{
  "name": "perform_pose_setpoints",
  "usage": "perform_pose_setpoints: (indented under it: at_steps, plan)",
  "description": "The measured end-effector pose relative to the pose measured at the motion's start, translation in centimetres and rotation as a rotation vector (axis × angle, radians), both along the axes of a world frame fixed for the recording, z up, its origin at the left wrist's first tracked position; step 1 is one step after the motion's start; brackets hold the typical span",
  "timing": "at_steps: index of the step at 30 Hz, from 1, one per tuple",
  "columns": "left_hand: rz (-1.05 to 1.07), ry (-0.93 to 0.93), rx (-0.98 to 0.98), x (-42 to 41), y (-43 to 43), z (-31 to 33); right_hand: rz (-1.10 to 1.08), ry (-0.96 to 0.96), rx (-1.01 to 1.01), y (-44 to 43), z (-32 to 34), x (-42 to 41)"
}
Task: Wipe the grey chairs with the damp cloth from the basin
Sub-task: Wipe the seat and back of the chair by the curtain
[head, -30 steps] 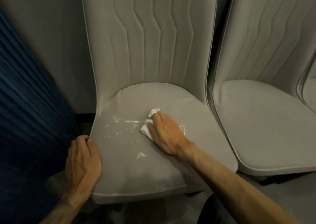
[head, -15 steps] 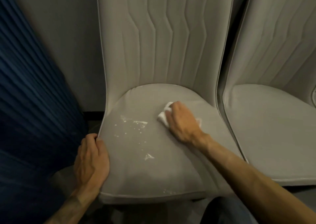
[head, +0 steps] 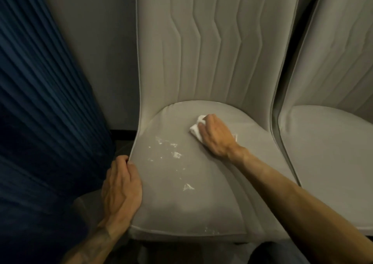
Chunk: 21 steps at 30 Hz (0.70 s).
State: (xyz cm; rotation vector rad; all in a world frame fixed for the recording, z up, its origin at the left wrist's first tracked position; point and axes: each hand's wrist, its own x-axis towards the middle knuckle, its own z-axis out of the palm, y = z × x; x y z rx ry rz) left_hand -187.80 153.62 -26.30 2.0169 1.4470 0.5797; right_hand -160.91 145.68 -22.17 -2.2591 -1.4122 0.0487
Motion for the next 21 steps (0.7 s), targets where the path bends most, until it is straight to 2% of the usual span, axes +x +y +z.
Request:
perform_pose_setpoints:
  at_steps: [1,3,7,10,13,15,16,21]
  plan:
    - [0.000,0.004,-0.002,0.0,0.0,-0.1,-0.064,0.007,-0.017,0.6,0.0,0.4]
    - [-0.006,-0.004,-0.005,0.0,-0.1,-0.1,-0.048,-0.006,-0.041,2.3,-0.2,-0.9]
    - [-0.005,0.002,-0.024,-0.1,0.0,0.0,0.290,-0.053,-0.023,3.2,-1.4,-7.0]
    - [-0.012,-0.004,-0.053,0.0,0.0,0.3,0.465,-0.046,-0.026,1.9,-1.1,-6.8]
    - [-0.020,0.002,-0.062,0.0,-0.1,0.6,0.322,-0.098,-0.063,4.0,-0.7,-4.1]
    - [-0.021,0.007,-0.049,-0.1,-0.2,0.4,0.164,-0.045,-0.094,6.4,-0.5,-3.7]
    - [-0.022,0.007,-0.041,-0.1,-0.2,0.4,0.156,-0.024,-0.085,7.2,-0.6,-4.5]
    - [-0.036,0.012,-0.058,0.0,-0.1,0.2,0.525,0.038,-0.045,4.4,-1.8,-10.0]
